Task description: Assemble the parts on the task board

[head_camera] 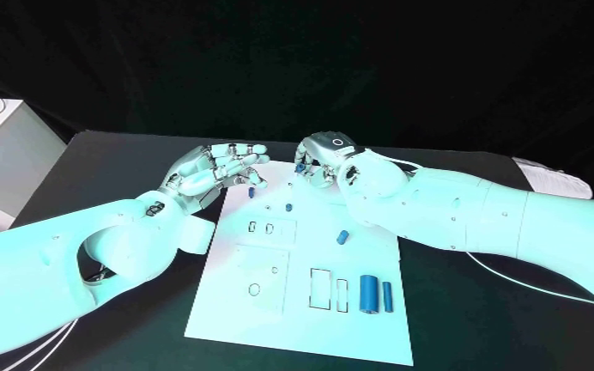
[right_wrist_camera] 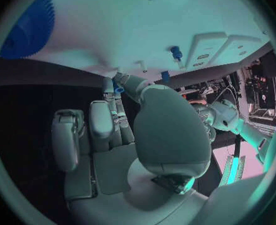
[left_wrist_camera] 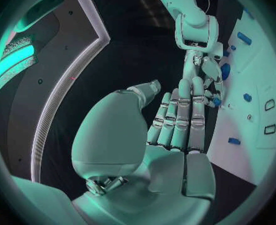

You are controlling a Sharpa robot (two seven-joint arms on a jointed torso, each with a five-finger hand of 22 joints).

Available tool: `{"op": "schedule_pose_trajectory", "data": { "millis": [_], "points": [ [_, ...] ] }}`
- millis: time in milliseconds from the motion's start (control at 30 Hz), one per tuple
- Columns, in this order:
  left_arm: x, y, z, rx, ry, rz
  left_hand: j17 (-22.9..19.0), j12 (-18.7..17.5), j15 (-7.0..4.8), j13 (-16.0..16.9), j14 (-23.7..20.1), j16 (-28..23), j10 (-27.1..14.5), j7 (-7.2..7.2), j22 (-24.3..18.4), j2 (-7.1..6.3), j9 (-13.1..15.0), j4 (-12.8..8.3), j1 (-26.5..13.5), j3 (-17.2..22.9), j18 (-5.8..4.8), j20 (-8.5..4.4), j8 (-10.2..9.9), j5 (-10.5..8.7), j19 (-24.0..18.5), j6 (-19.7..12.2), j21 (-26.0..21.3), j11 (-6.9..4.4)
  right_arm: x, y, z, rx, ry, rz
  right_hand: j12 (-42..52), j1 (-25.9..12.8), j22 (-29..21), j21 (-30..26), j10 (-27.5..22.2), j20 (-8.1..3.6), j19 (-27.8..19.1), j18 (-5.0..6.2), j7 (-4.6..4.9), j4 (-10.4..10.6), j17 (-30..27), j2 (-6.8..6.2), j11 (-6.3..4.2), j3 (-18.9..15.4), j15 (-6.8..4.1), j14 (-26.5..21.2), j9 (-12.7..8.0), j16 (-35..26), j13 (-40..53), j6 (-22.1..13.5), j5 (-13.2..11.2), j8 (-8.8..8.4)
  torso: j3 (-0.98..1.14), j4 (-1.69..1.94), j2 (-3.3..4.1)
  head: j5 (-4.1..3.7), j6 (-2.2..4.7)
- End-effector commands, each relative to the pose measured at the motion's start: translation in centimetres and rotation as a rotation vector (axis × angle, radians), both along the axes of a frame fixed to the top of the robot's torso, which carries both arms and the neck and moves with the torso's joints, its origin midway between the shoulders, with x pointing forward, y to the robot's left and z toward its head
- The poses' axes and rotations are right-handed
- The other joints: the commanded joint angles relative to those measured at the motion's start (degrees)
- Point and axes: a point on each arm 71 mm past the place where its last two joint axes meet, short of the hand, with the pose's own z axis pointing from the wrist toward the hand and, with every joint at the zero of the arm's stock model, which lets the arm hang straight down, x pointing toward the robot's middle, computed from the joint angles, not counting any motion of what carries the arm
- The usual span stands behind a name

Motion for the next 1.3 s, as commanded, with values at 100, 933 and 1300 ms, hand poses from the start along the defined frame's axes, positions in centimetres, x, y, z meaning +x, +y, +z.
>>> {"op": "schedule_pose_trajectory", "data": {
  "millis": [100,933,1300],
  "points": [
    [-0.04,-0.27,0.36,-0.006,-0.013,-0.017,0.0,0.3,-0.17,-0.1,-0.4,0.2,-0.4,1.57,0.1,0.04,0.0,-0.3,0.3,0.1,0.31,0.00,-0.2,0.01,-0.3,-0.4,0.1,0.07,0.12,0.28,-0.20,-0.024,0.017,0.008,-0.3,0.3,7.6,-0.1,0.0,-0.35,1.5,-1.03,0.13,-0.1,-0.2,0.78,0.15,-0.1,-0.33,0.2,3.2,0.3,0.1,0.1,0.3,1.36,-0.08,0.05,0.10,0.10,-0.19],
    [0.03,-0.38,0.66,-0.006,-0.019,-0.021,-0.2,0.3,-0.15,-0.1,-0.5,0.3,-0.5,1.58,0.3,0.05,-0.1,-0.5,0.3,0.1,0.31,0.02,-0.2,0.01,-0.6,-0.5,0.5,0.08,0.10,0.91,-0.52,-0.036,0.043,0.028,-0.4,0.2,7.4,-0.3,-0.1,-0.31,1.3,-0.96,0.19,-0.1,-0.4,0.68,0.21,-0.1,-0.27,0.1,3.4,0.1,0.1,-0.1,0.3,1.33,-0.05,-0.09,0.28,0.33,-0.75],
    [0.12,-0.24,0.64,-0.005,-0.019,-0.017,-0.2,0.3,-0.15,-0.1,-0.5,0.3,-0.5,1.58,0.3,0.05,-0.1,-0.5,0.3,0.1,0.31,0.02,-0.2,0.01,-0.6,-0.5,0.5,0.08,-0.17,0.92,-0.50,-0.031,0.040,0.035,-0.4,0.1,7.3,-0.4,-0.1,-0.30,1.2,-0.93,0.20,-0.1,-0.5,0.66,0.23,-0.2,-0.26,0.0,3.4,0.1,0.1,-0.2,0.2,1.33,0.00,-0.16,0.32,0.42,-0.79]
  ]
}}
